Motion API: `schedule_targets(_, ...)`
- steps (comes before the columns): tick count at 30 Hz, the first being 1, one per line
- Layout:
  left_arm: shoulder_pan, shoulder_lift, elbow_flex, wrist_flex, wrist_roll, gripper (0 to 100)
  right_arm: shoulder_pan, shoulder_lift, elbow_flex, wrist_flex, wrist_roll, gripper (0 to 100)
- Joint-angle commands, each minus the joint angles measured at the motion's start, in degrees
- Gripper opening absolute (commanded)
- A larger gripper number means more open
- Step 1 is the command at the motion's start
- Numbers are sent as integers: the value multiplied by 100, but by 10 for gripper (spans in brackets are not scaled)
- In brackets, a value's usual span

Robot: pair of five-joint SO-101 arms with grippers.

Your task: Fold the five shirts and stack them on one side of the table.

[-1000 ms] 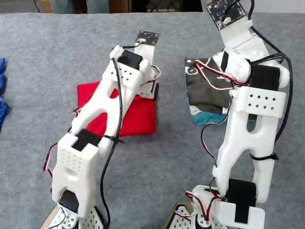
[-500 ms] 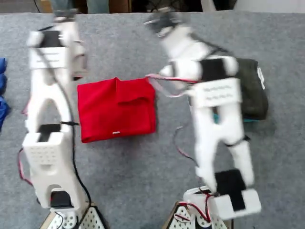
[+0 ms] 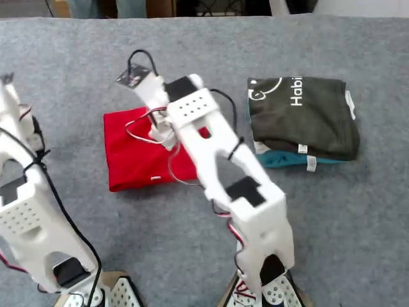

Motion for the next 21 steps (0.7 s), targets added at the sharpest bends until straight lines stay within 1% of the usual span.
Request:
schedule_targets(1,-180,-571,629,-404,-334,30,-123,479,-1121,334,-44,18)
schedule_targets(4,-136,-1266,1297,-651,-413,30,-105,1077,-1903,607,-44,18)
schedule_targets(9,84,-2532,2756,-1336,-413,30,-88,1921,-3240,1143,-44,18)
schedule_targets(12,295,-3095,3626,-1618,-413,30,97,2343,-3916,1257,-35,18)
schedule_targets(16,479,-3640,4514,-1846,-413,30,607,2826,-4637,1248,-9,18)
schedule_targets(21,470,-3877,4866,-1881,-413,30,1327,3222,-5358,1222,0,18)
